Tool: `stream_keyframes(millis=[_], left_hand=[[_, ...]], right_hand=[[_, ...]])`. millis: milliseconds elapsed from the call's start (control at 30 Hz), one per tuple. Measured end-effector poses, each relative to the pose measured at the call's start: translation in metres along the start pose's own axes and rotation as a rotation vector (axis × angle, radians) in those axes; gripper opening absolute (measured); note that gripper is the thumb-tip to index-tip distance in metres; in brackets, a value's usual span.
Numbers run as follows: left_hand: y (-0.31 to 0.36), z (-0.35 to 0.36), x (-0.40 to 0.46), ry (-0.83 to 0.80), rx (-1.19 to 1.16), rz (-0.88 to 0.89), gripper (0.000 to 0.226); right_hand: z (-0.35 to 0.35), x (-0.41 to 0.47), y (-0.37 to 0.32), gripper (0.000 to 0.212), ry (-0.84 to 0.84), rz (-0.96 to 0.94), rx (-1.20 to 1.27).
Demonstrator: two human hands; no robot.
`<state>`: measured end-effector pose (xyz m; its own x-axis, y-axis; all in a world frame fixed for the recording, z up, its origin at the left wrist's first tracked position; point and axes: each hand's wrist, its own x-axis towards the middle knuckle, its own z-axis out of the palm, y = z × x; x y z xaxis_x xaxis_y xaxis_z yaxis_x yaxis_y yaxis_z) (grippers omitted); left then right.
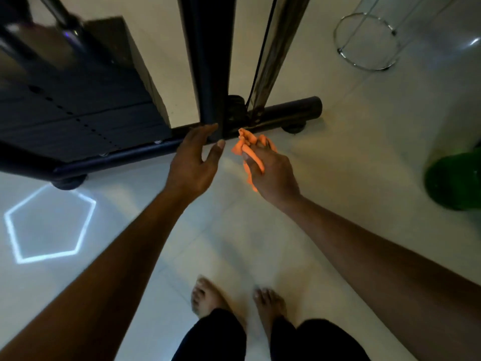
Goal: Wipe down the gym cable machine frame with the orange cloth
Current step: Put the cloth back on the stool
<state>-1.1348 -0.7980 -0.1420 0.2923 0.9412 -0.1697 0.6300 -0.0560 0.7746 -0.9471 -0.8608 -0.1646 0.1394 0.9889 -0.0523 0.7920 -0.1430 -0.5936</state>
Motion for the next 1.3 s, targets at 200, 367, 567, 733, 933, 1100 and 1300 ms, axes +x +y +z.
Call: stream_keyframes(millis=[200,367,567,733,933,1100,1300], left_hand=[[0.138,-0.082,-0.045,-0.098,0.197,0.080,0.056],[0.265,-0.146,-0.078,-0.184,0.348,0.158,0.057],[0.397,-0.192,-0.102,-0.232,0.493,0.314,0.057],[0.481,-0.187,-0.122,-0.268,0.527,0.359,0.056],[0.545,-0.126,-0.130,-0.310,0.550,0.428,0.057],[0.594,-0.057,-0.106,-0.277,0.535,0.358,0.058],[0.649,0.002,-0.069,-0.258,0.511,0.318,0.056]], right_hand=[[-0.167,-0.046,-0.085,0.038,-0.003,0.049,0.009],[-0.307,-0.076,-0.146,0.042,0.073,0.103,0.042],[-0.452,-0.116,-0.191,0.044,0.095,0.218,0.039],[-0.535,-0.158,-0.191,0.038,0.117,0.252,0.044],[-0.606,-0.194,-0.122,0.031,0.168,0.255,0.022],[-0.655,-0.193,-0.033,0.026,0.170,0.258,0.002],[-0.706,-0.166,0.046,0.027,0.152,0.260,0.010]])
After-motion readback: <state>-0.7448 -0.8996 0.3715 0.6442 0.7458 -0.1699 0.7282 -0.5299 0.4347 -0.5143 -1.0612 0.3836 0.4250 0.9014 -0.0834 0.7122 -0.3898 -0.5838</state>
